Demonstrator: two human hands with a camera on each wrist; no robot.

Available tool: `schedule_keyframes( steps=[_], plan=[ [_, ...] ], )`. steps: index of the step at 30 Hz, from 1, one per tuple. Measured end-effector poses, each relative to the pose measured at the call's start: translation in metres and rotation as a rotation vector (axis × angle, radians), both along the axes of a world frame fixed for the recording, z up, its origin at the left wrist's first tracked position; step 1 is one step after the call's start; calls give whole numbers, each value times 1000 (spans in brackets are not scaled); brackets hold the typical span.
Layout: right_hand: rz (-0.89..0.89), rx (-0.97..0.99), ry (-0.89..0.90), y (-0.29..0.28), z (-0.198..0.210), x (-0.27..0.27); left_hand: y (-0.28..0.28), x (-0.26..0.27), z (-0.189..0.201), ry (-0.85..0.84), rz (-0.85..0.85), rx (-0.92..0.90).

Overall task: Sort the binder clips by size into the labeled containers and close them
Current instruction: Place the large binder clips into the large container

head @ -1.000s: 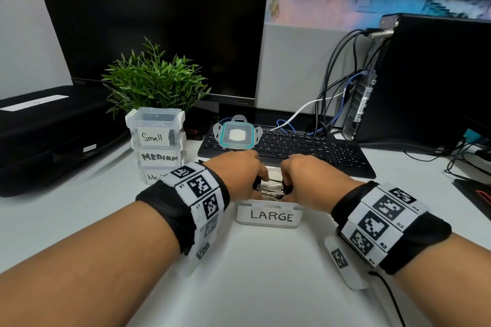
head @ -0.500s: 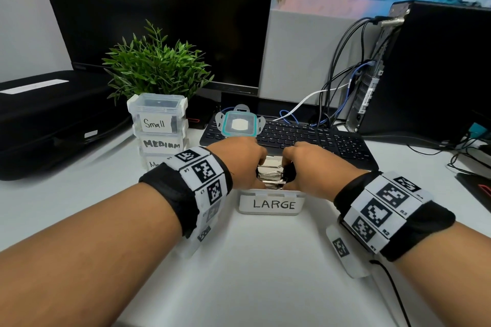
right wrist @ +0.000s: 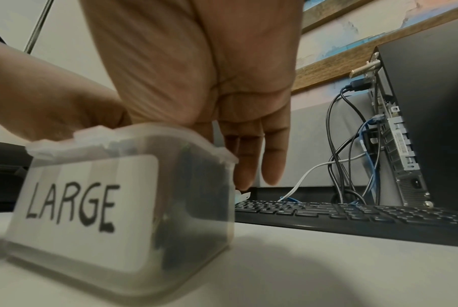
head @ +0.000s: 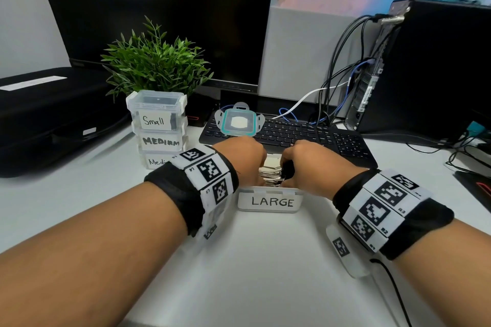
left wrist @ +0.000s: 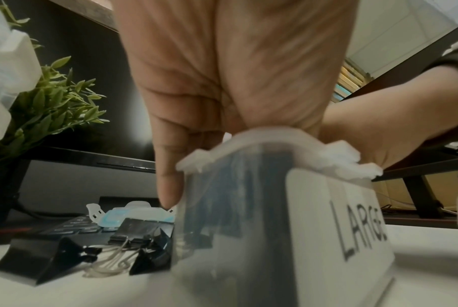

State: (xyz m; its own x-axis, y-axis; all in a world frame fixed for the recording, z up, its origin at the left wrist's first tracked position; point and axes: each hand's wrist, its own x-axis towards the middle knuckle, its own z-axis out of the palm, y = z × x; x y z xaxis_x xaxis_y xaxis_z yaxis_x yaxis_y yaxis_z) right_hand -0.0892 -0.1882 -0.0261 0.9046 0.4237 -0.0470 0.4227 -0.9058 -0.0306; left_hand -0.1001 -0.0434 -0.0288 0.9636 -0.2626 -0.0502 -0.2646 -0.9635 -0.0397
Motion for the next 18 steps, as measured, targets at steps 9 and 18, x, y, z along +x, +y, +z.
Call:
schedule_keyframes(
  steps=[9, 18],
  plan=[
    [-18, -3, 10, 1, -1, 1, 0, 1, -4, -11, -5, -12],
    [-25, -5, 12, 1, -1, 2, 10, 4, -4, 34, -6, -145]
  ],
)
